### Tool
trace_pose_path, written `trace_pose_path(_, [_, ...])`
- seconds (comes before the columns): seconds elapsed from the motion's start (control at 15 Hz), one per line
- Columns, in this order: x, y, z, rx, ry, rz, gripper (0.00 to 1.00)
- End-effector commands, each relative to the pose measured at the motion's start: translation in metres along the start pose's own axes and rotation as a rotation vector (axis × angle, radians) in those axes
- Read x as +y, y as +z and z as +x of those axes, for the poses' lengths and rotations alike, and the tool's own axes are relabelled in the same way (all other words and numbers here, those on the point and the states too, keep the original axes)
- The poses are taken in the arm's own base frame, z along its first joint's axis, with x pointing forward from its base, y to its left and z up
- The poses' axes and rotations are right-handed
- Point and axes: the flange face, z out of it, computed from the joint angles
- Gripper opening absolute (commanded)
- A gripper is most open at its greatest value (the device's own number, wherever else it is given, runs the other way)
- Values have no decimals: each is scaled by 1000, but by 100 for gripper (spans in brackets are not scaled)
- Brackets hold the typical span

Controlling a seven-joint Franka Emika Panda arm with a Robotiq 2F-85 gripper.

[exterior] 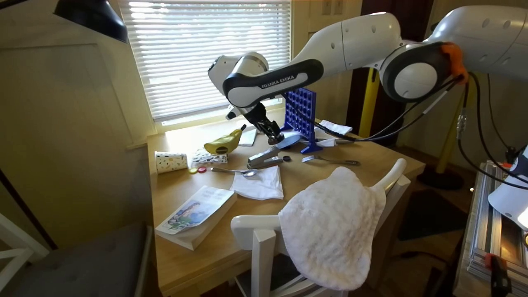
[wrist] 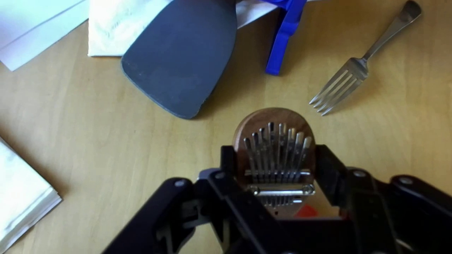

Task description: Move the tin to the left

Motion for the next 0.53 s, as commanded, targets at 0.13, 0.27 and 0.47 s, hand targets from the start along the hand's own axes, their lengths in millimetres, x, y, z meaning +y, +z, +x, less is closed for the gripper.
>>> trace_pose_path(0.13, [2, 4, 4, 12, 29, -14, 33])
trace_pose_path(0.27, [1, 1, 5, 13, 28, -20, 33])
trace_pose_path(0.47, [1, -11, 8, 86, -1, -24, 33])
